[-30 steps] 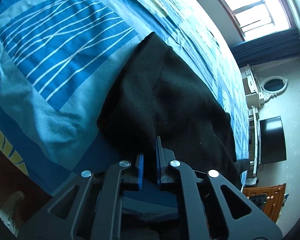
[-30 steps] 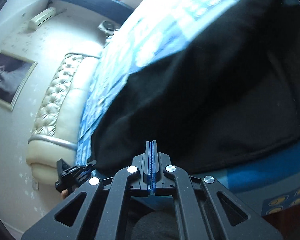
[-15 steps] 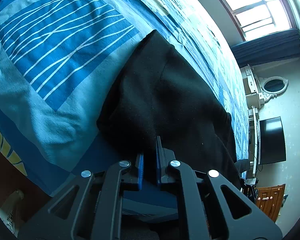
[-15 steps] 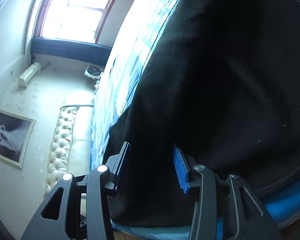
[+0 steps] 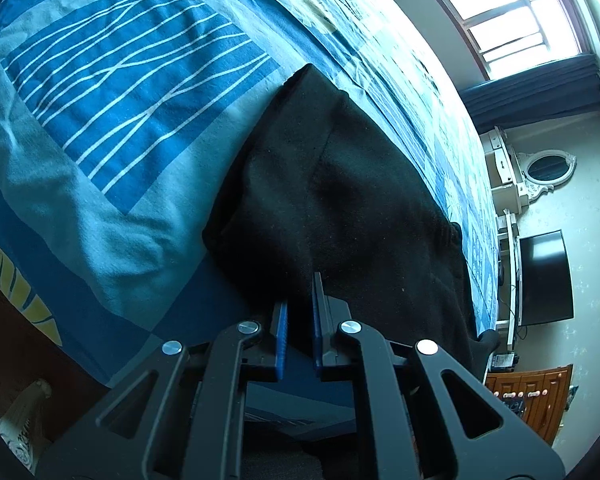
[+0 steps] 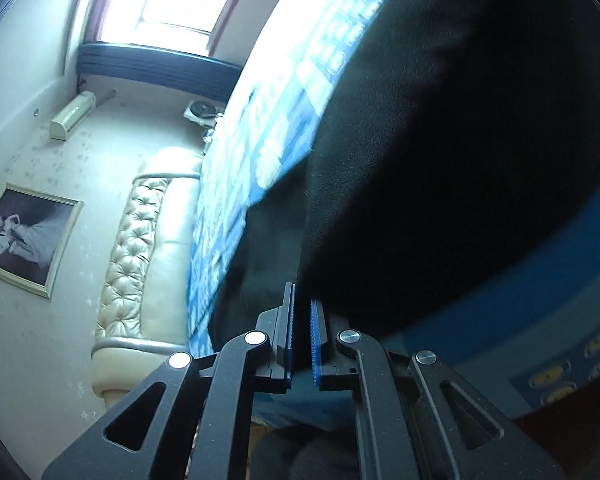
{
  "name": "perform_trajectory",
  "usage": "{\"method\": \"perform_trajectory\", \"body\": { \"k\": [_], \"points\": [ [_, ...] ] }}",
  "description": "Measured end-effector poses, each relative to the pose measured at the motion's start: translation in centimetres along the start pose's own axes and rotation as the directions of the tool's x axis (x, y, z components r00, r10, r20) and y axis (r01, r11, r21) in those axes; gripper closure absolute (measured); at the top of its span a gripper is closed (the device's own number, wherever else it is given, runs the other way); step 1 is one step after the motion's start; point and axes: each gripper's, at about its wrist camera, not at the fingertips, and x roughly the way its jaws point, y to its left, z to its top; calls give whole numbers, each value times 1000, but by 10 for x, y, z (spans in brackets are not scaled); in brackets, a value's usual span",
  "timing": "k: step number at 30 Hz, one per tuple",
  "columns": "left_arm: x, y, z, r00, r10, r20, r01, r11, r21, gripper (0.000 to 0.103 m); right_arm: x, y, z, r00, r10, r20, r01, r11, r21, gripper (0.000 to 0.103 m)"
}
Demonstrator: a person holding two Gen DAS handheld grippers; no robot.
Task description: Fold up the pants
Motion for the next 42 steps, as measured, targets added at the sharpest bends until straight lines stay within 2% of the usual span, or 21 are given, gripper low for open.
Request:
{"method": "perform_trajectory", "body": {
  "k": [4,6,8,10,13,15,16,18,20,22,26,30,33,35,37,41,42],
  "points": [
    [2,7,-1,1000,-12,-12,12,1000,-11,94,8,-32,-4,999,-31,-23,33,998,49,97],
    [3,8,-1,1000,-8,-13,8,1000,-4,94,10,-32,-3,999,-41,-19,42,999,25,97],
    [3,5,-3,1000,3,-8,-2,1000,29,94,9,-31,-1,999,-43,-27,43,999,12,97],
    [0,-2,-4,1000,17,1,-17,996,82,93,6,-35,0,999,-11,-37,12,999,36,94],
    [-13,-17,-13,998,52,22,-55,983,177,91,-7,-35,3,999,-10,-34,11,1000,24,86],
    [-21,-25,-21,998,60,27,-65,972,227,89,-28,-33,13,1000,-17,12,17,1000,-9,73],
    [-26,-29,-26,997,62,33,-69,966,250,87,-36,-29,18,999,-17,40,17,1000,-19,73],
    [-34,-42,-37,996,69,52,-81,952,294,76,-63,-34,38,993,-19,116,23,999,-28,73],
    [-38,-58,-44,994,75,75,-96,937,335,60,-91,-46,63,978,-34,207,36,999,-5,72],
    [-34,-77,-49,994,61,90,-91,922,376,49,-118,-63,94,955,-50,293,41,998,37,71],
    [-8,-120,-62,991,58,117,-105,889,446,27,-153,-98,159,893,-131,431,88,989,118,71],
    [29,-149,-73,996,30,82,-63,894,443,21,-158,-128,208,863,-155,480,58,976,211,69],
    [55,-165,-84,999,18,50,-38,901,432,18,-155,-145,235,844,-207,495,75,959,274,55],
    [73,-169,-90,1000,18,13,-22,914,406,18,-157,-163,248,845,-207,492,59,952,300,55],
    [81,-172,-95,1000,21,13,-25,918,395,17,-156,-167,256,839,-196,507,38,952,304,55],
    [87,-176,-101,999,33,29,-42,913,406,13,-146,-168,272,855,-192,482,53,956,287,55],
    [88,-176,-100,999,33,29,-42,915,401,13,-144,-166,275,858,-195,474,65,959,276,59]
  ]
}}
